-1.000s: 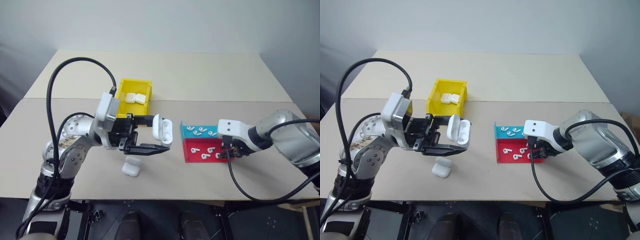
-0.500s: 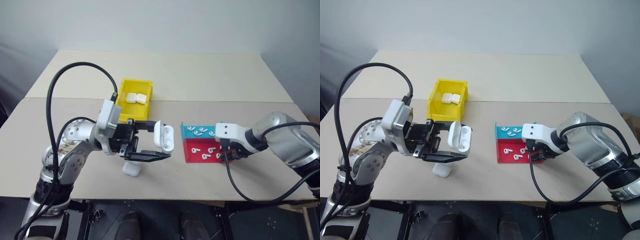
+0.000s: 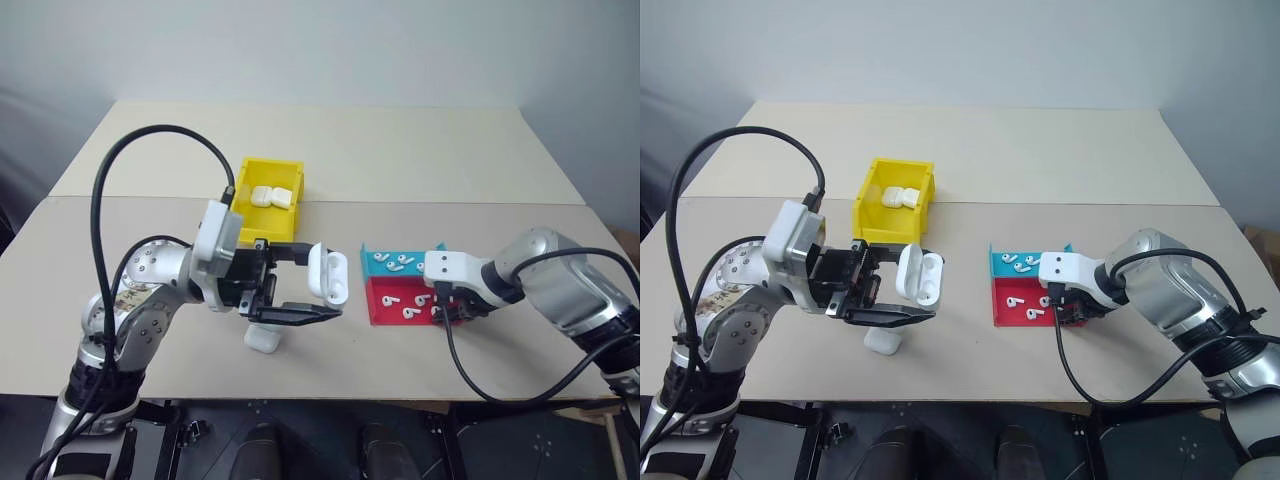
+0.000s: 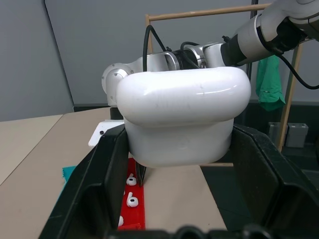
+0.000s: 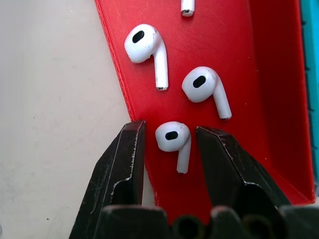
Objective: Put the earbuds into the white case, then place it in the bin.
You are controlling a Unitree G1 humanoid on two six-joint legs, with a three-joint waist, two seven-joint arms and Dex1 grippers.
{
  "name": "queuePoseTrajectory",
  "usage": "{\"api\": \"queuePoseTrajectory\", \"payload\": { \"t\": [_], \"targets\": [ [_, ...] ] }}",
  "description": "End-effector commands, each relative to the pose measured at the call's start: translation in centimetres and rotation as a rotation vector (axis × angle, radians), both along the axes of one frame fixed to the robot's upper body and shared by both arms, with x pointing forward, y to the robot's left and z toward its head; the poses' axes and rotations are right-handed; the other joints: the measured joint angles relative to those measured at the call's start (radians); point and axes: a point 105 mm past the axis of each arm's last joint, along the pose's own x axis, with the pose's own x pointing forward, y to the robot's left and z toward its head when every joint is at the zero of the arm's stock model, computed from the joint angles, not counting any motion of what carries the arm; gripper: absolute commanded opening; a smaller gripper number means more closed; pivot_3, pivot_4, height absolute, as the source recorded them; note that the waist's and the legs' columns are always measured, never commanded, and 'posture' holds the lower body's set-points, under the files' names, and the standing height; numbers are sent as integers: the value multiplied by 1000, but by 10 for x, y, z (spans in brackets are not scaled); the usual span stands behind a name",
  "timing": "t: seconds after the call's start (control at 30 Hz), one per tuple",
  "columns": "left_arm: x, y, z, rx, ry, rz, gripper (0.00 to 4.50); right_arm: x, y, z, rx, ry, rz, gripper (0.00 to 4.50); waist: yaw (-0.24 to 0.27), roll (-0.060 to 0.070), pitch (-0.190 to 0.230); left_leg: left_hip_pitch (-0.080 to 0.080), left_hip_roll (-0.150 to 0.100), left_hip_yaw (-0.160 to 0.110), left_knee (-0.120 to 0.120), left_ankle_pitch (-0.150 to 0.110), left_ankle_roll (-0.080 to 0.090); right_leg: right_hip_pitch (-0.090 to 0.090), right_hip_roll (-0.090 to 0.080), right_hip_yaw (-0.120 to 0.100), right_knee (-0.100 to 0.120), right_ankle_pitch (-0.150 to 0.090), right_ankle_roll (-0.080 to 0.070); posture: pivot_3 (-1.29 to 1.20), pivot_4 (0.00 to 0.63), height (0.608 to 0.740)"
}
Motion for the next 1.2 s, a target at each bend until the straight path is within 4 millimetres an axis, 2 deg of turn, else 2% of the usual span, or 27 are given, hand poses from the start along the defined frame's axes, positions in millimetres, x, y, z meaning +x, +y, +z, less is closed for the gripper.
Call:
{"api": "queuePoseTrajectory", "payload": {
  "t": [0.03,0.3,0.4,0.47,0.5,0.63,0.8,0.93,1.07,1.2],
  "targets": [
    [-6,2,9,-15,-45,-3,2807,0,-5,0,-20,-10,-1,2008,0,0,0,0,0,0,0,0,0,0,0,0,0,0,0,0,150,740],
    [-7,1,9,-19,-44,-9,2807,1,-9,-1,-26,-6,-9,2008,0,0,0,1,0,0,0,0,0,1,0,0,1,0,0,0,150,740],
    [-7,0,10,-21,-45,-10,2807,1,-9,-1,-25,-5,-6,1385,1,0,0,1,0,0,0,0,0,1,0,0,1,0,0,0,150,740],
    [-7,0,10,-21,-47,-11,2807,1,-8,-1,-25,-5,-3,752,1,0,0,1,0,0,0,0,0,1,0,0,1,0,0,0,150,740],
    [-6,0,10,-21,-47,-11,2807,1,-8,-1,-24,-4,-3,624,1,0,0,1,0,0,0,0,0,1,0,0,1,0,0,0,150,740],
    [-6,0,10,-21,-48,-15,2807,0,-7,7,17,-20,-32,624,2,0,0,1,0,0,0,0,0,1,0,0,1,0,0,0,150,740],
    [-5,0,11,-25,-35,-33,2807,-11,-6,44,188,-57,-118,624,5,0,0,0,0,0,0,0,0,-1,0,0,1,0,0,0,150,740],
    [-3,0,13,-36,-22,-46,2807,-30,6,91,517,-60,-185,624,6,0,0,0,0,0,0,0,0,0,0,0,2,0,0,0,150,740],
    [2,-1,16,-50,-4,-64,2807,-51,19,136,862,-166,-120,624,5,0,0,1,0,-1,0,0,0,1,0,0,2,0,0,0,150,740],
    [10,-7,18,-53,-4,-79,2807,-63,35,164,1106,-309,-19,624,5,0,0,1,0,-1,0,0,0,1,0,0,2,0,0,0,150,740]
  ]
}}
